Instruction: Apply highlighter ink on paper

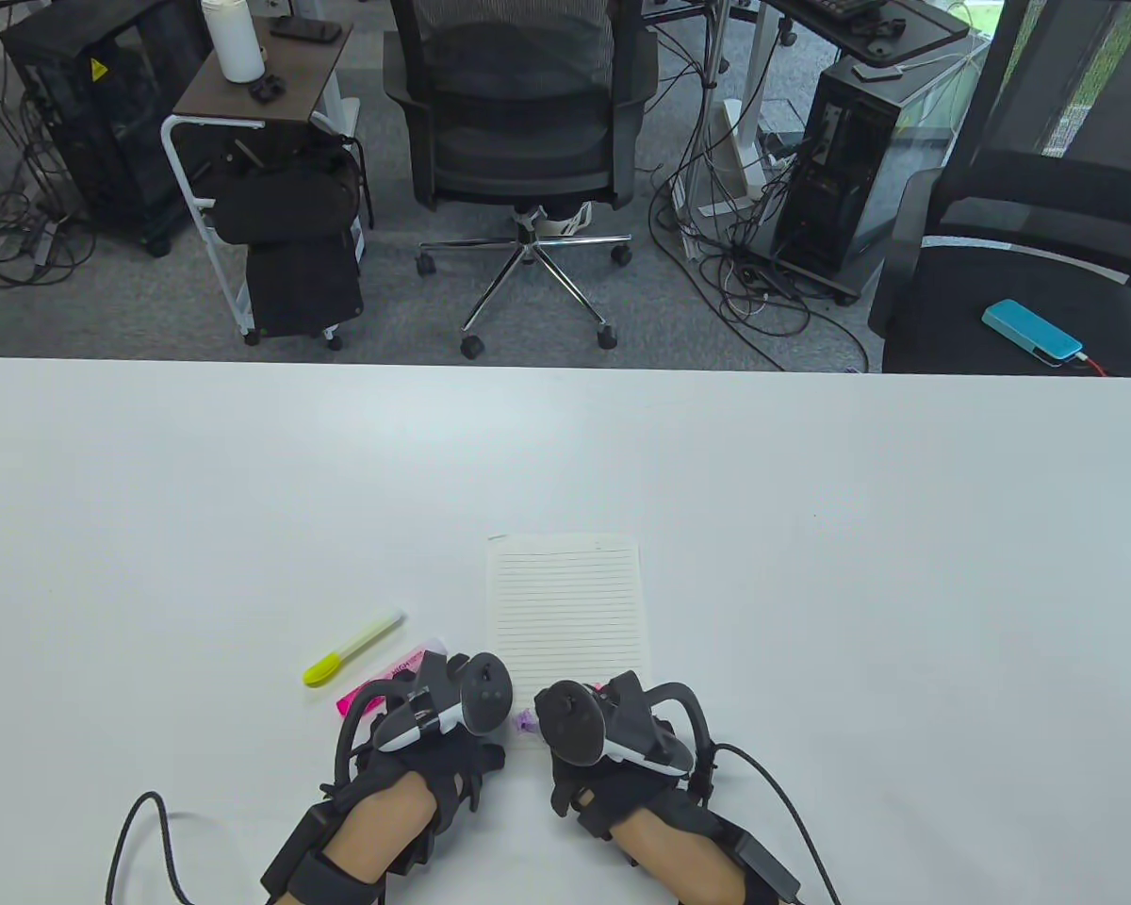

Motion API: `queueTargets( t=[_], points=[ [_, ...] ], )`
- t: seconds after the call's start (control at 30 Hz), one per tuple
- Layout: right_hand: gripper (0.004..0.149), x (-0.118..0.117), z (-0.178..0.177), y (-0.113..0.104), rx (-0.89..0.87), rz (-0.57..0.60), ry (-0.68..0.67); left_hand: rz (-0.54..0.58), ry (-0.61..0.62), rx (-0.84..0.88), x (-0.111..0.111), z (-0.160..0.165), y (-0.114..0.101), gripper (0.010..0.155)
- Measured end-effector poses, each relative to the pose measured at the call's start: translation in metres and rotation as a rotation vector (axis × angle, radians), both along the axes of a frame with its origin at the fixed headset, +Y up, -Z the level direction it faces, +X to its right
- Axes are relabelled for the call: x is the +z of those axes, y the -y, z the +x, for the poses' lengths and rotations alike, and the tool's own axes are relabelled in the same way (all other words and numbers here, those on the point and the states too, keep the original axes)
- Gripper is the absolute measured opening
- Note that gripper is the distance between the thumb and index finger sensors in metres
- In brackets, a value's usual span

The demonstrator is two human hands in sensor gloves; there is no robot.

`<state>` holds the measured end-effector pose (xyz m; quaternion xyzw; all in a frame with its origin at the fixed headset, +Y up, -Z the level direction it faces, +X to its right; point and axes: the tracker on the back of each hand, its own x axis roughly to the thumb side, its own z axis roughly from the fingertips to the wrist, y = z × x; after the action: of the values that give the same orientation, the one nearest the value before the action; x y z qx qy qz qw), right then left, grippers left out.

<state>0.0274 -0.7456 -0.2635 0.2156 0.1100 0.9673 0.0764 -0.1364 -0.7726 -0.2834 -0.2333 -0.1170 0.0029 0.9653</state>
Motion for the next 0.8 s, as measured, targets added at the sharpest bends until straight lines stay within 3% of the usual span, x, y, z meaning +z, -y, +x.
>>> queueTargets(
  t=[0.13, 0.6, 0.8],
  points=[
    [0.039, -0.0006, 0.0039, -0.0043, 0.066, 0.036, 0.057, 0.000, 0.000, 0.000, 0.0000, 0.0000, 0.0000, 0.076],
    [0.039, 0.0008, 0.0018, -0.0001, 0.015, 0.001, 0.003, 0.000, 0.000, 0.001, 0.0000, 0.0002, 0.0001, 0.076],
    [0.039, 0.0014, 0.0026, -0.0039, 0.064, 0.024, 0.056, 0.000, 0.000, 0.000, 0.0001, 0.0002, 0.0002, 0.076]
  ],
)
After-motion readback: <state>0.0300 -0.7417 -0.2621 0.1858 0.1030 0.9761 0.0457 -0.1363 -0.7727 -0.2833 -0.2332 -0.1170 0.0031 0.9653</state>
